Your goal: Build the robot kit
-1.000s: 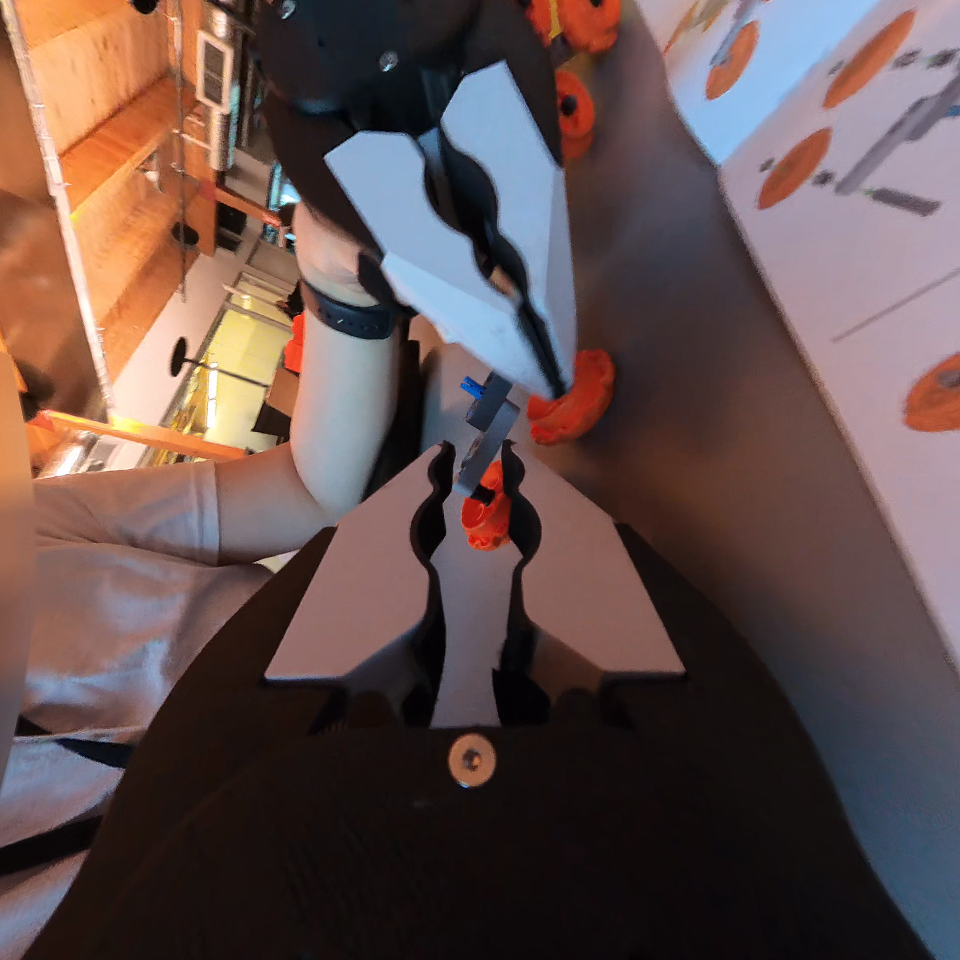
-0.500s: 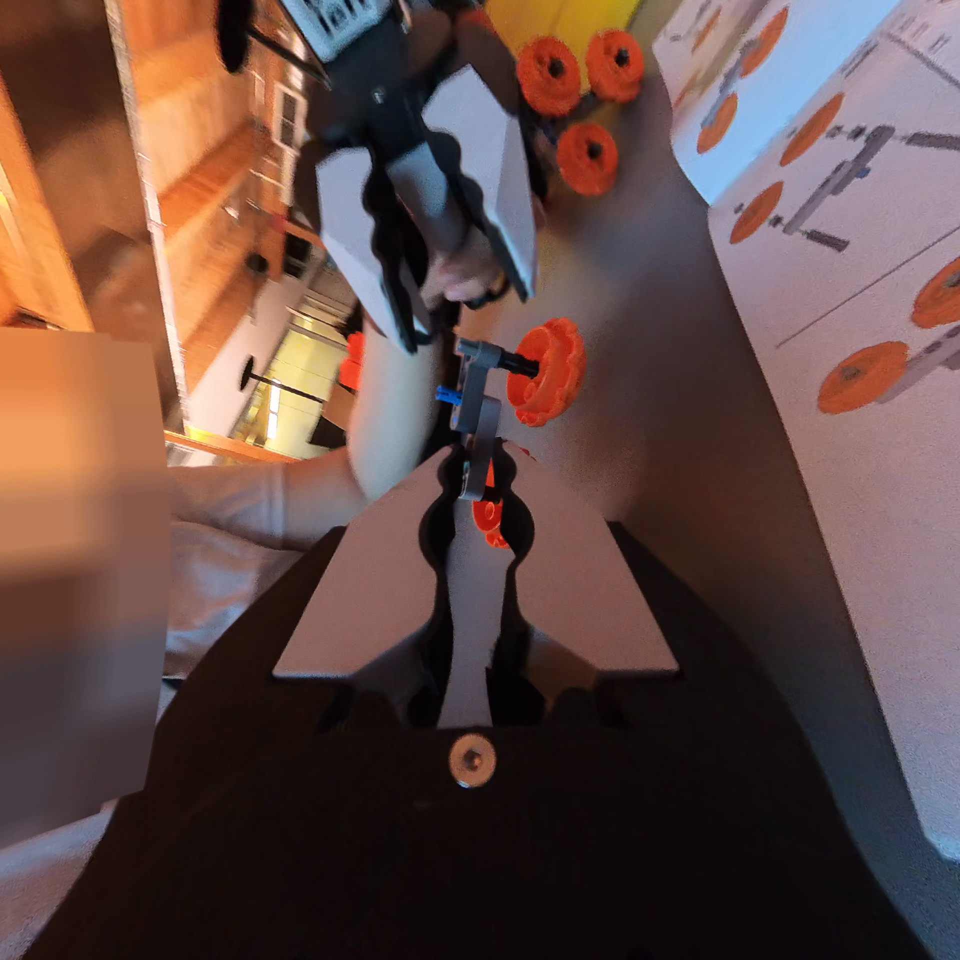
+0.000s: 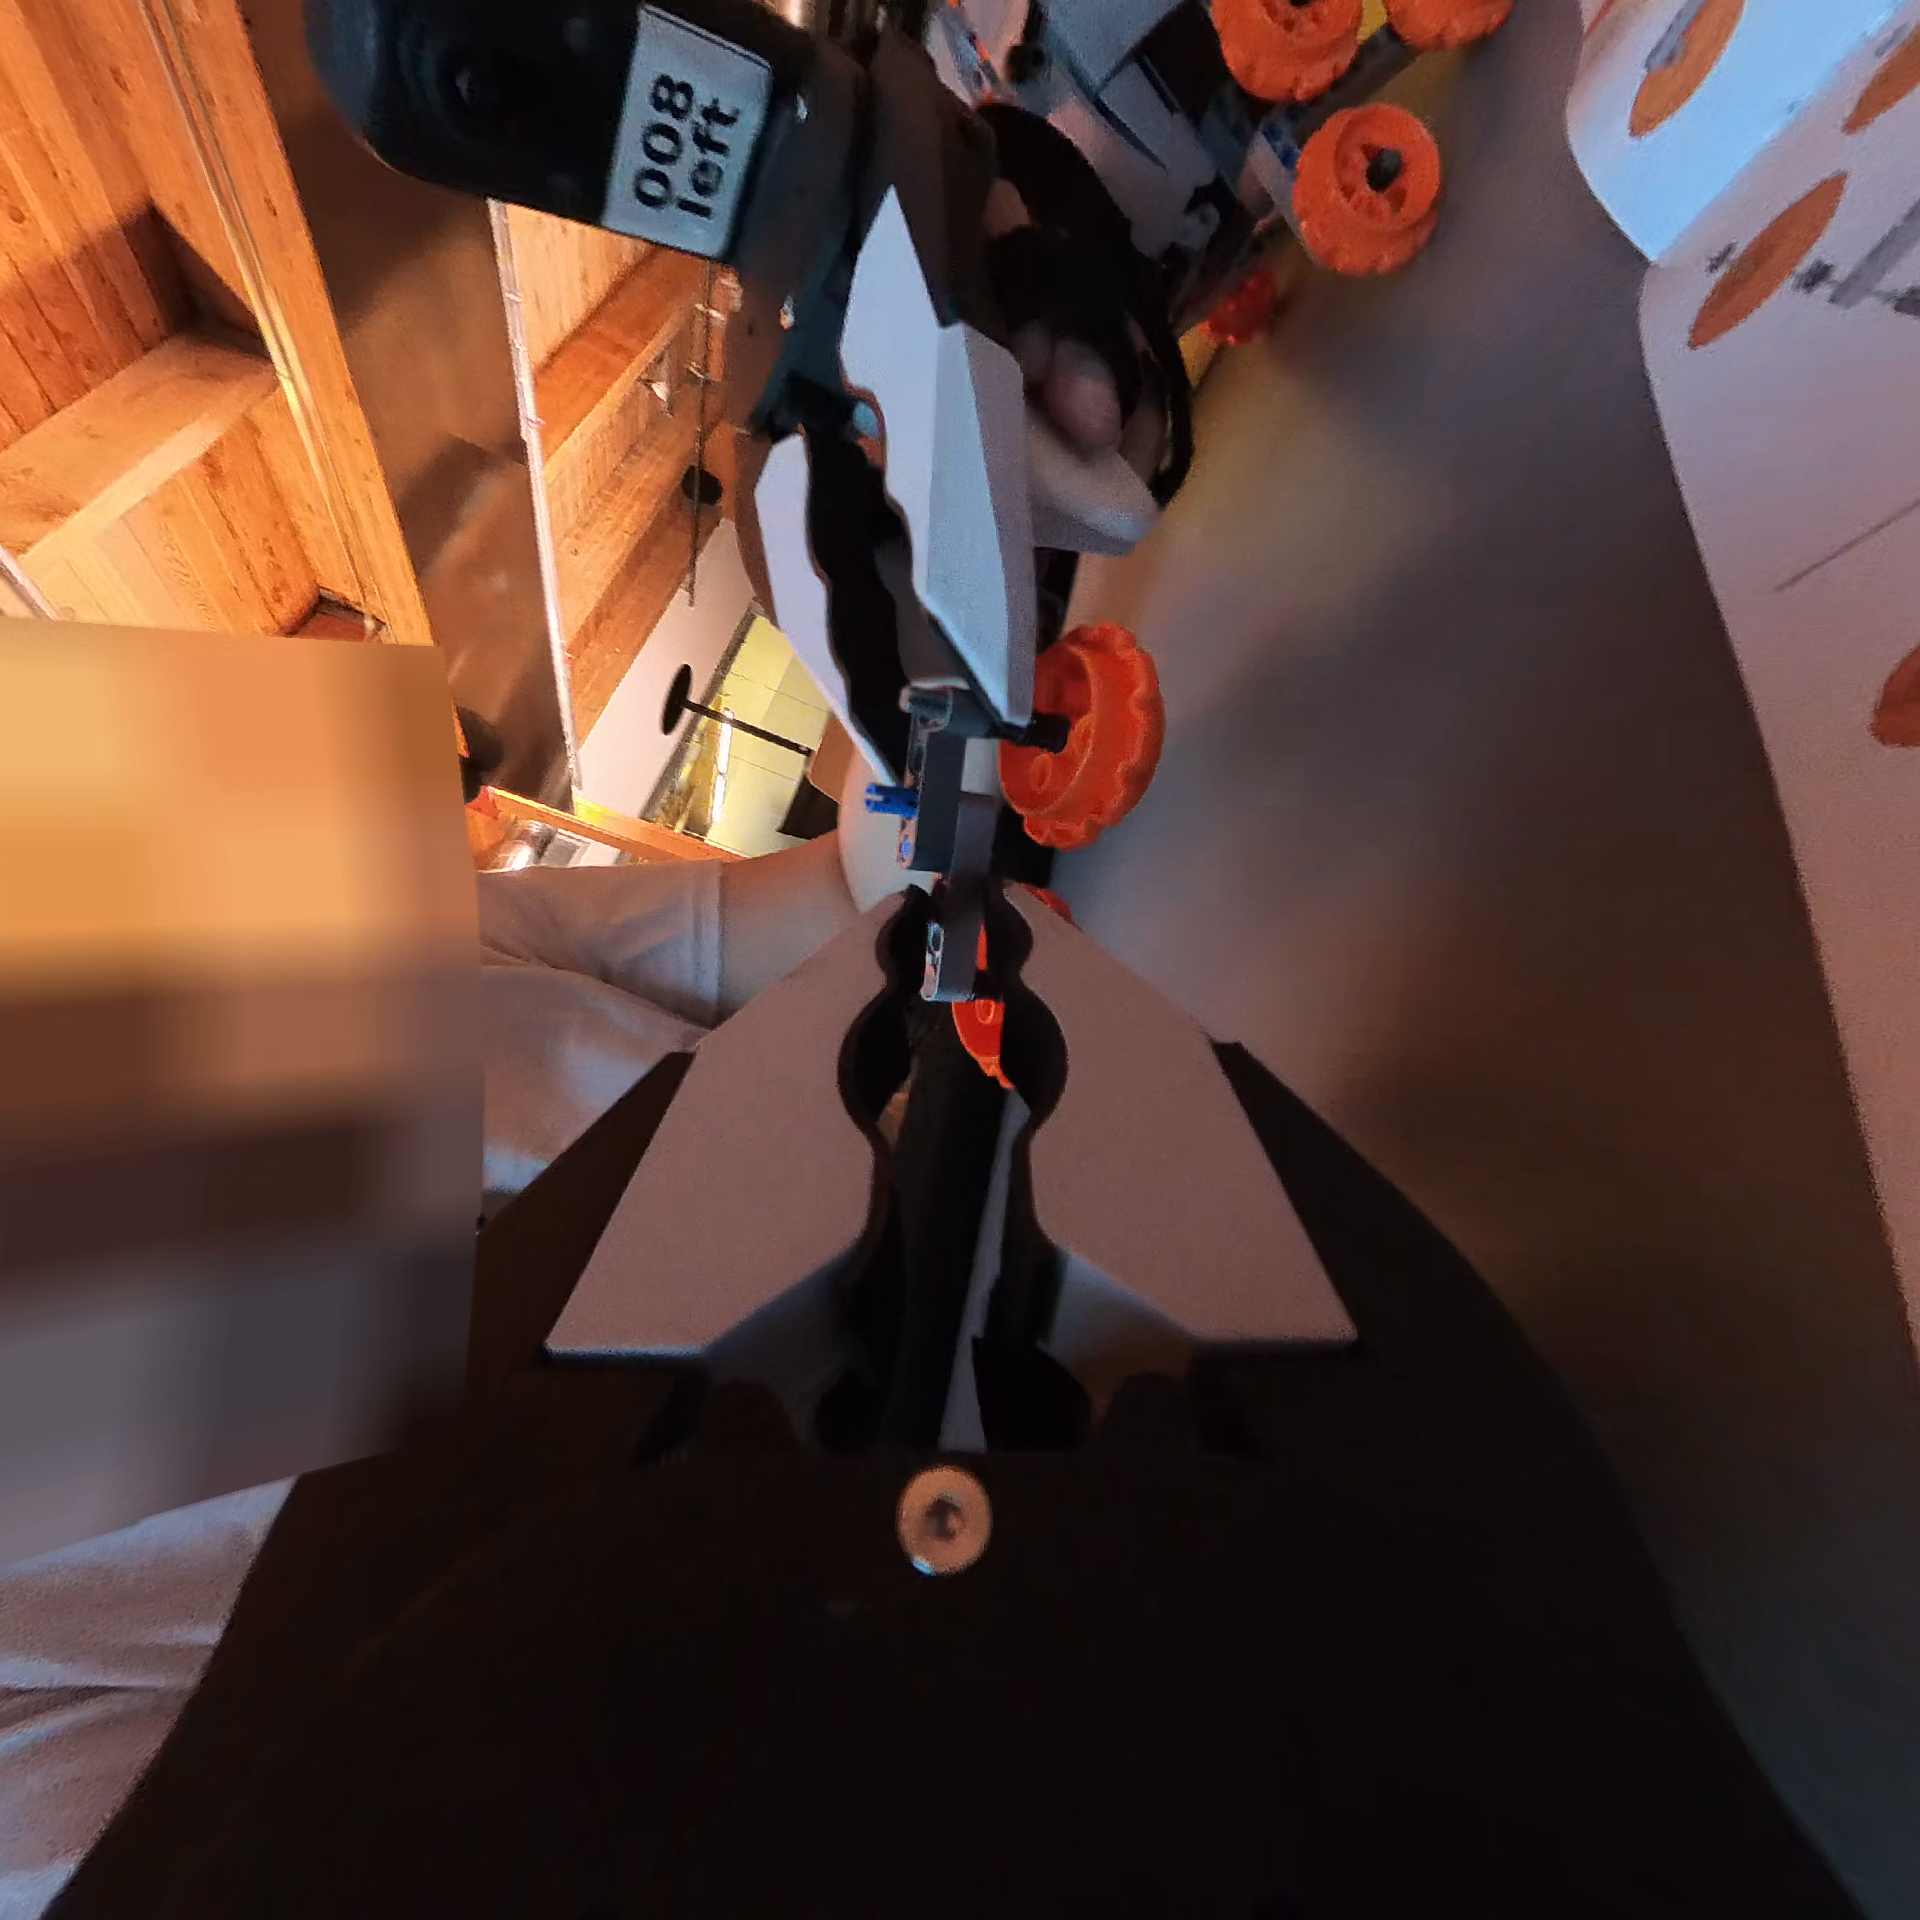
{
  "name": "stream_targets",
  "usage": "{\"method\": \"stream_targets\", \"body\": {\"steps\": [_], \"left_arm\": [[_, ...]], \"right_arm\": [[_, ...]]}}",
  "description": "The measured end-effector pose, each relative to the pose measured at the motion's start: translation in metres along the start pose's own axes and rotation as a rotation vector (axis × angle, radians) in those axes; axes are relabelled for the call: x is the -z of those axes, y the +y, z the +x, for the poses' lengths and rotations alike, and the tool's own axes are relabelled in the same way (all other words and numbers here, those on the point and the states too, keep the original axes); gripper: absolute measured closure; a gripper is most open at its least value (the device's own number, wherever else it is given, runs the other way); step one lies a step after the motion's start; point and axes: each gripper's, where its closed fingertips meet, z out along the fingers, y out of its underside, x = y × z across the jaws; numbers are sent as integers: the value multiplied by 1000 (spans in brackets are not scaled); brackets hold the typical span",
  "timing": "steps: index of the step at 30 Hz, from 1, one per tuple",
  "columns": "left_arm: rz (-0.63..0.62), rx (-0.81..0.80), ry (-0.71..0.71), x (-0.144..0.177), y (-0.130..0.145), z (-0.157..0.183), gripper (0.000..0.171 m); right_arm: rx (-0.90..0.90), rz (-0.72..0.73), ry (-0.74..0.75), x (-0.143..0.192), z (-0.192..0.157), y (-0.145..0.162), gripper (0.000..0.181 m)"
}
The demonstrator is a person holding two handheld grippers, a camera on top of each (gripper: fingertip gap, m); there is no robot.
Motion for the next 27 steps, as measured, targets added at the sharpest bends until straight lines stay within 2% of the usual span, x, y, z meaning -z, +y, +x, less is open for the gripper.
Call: {"method": "stream_targets", "body": {"steps": [3, 5, 8, 11, 13, 19, 27], "left_arm": [[-96, 115, 69, -1, 17, 5, 153], [-144, 280, 143, 0, 24, 8, 154], [-148, 501, 214, 0, 28, 8, 155], [-243, 519, 163, -2, 48, 1, 155], [-254, 553, 186, -3, 49, 5, 155], [-237, 565, 136, -7, 45, -3, 155], [-167, 565, 101, -20, 36, -18, 154]], "right_arm": [[35, -62, 66, -4, 11, 10, 172], [70, -96, 125, -5, 18, 14, 166], [116, -126, 208, -2, 27, 16, 162], [183, -208, 275, -2, 33, 27, 165], [223, -251, 310, -4, 36, 32, 166], [282, -305, 362, -10, 40, 37, 172], [222, -270, 381, 3, 42, 32, 171]]}}
